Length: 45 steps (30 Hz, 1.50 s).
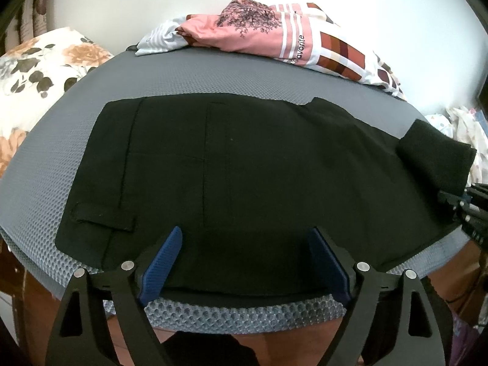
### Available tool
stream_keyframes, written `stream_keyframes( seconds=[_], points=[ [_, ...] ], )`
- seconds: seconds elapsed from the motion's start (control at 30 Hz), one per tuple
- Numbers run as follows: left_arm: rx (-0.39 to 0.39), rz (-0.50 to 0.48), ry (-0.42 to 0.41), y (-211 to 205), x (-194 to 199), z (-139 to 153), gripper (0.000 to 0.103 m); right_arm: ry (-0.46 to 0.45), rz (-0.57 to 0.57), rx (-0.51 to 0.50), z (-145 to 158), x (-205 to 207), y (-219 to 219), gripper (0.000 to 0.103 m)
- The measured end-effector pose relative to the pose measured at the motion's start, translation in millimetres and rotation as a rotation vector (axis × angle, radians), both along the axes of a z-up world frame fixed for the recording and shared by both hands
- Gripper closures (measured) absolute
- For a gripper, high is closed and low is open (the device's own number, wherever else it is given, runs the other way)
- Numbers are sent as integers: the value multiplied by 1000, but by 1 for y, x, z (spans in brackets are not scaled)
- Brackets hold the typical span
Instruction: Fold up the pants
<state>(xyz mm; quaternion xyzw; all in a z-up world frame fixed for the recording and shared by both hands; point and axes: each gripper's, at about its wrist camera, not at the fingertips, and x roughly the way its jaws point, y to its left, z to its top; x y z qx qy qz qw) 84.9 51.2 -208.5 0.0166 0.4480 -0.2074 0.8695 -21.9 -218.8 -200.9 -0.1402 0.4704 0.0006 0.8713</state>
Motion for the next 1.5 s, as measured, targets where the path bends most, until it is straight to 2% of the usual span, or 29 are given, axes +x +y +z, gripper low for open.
stream_keyframes(
  seconds=[0.07, 0.2, 0.23, 0.27, 0.3, 0.37, 0.43, 0.5, 0.6, 0.67, 0.73, 0.77, 0.97, 1.03, 1.1, 1.27, 1.4, 1.5],
  points=[
    [-4, 1, 1, 0, 0, 0, 17, 2, 39, -53, -5, -4, 12, 90],
    [-1, 0, 0, -1, 0, 0, 17, -21, 134, -89, -7, -13, 35, 56],
    [0, 0, 0, 0, 0, 0, 17, -39, 158, -106, -6, -17, 42, 49],
    [1, 0, 0, -1, 0, 0, 17, -60, 186, -138, -5, -22, 49, 47],
    [0, 0, 0, 0, 0, 0, 17, -71, 202, -153, -5, -24, 53, 46],
    [0, 0, -1, 0, 0, 0, 17, -86, 220, -119, 1, -30, 53, 46],
    [1, -1, -2, 0, 0, 0, 17, -95, 193, 15, 14, -35, 40, 46],
    [-1, -2, 0, 1, 0, 0, 17, -102, 100, 170, 26, -36, 8, 46],
    [-6, 1, 1, 1, 0, 0, 17, -102, -69, 312, 32, -33, -50, 46],
    [-12, 0, 3, 1, 0, 0, 17, -103, -166, 356, 31, -32, -84, 46],
    [-24, 1, 6, 3, 0, -1, 17, -107, -213, 358, 27, -31, -105, 47],
    [-30, 2, 7, 3, 0, -1, 17, -103, -230, 358, 23, -30, -114, 47],
    [-30, -2, 8, 5, 0, -1, 15, -47, -320, 509, -8, -38, -156, 50],
    [-32, -4, 8, 6, 1, -1, 14, -18, -332, 555, -19, -43, -160, 49],
    [-34, -4, 8, 6, 1, -1, 14, -32, -319, 546, -17, -47, -158, 49],
    [-109, 17, 5, 25, 4, 20, 14, -105, -303, 588, 9, -51, -151, 49],
    [-148, 143, -26, 75, 20, 47, 14, -137, -234, 602, 32, -42, -130, 49],
    [-195, 210, 22, 123, 39, 43, 14, -123, -195, 632, 33, -33, -112, 47]
  ],
)
